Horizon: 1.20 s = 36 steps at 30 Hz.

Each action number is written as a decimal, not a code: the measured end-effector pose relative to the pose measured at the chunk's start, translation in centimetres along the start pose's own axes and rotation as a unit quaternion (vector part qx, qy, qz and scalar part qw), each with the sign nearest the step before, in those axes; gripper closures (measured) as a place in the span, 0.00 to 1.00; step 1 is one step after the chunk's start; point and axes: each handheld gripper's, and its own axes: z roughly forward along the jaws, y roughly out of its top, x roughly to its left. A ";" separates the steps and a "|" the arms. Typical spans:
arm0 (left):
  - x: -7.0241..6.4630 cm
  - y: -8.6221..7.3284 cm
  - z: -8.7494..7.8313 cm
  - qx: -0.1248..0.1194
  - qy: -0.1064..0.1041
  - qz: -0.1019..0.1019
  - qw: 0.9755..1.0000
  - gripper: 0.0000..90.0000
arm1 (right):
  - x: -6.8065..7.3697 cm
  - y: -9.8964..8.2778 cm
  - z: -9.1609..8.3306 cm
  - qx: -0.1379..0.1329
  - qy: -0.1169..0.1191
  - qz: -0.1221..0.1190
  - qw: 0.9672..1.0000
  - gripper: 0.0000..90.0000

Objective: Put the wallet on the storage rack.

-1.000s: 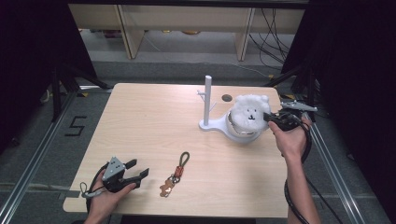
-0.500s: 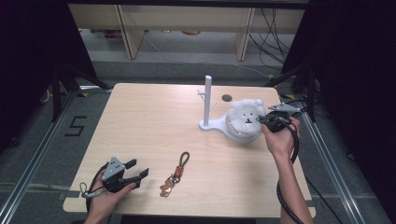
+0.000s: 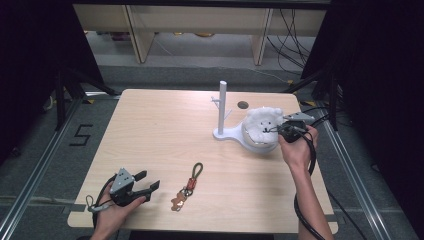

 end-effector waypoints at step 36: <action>-0.2 0.4 -0.1 -0.009 -0.007 -0.002 1.000 0.37 | 1.9 -4.8 -3.8 -0.069 0.044 0.064 0.995 0.38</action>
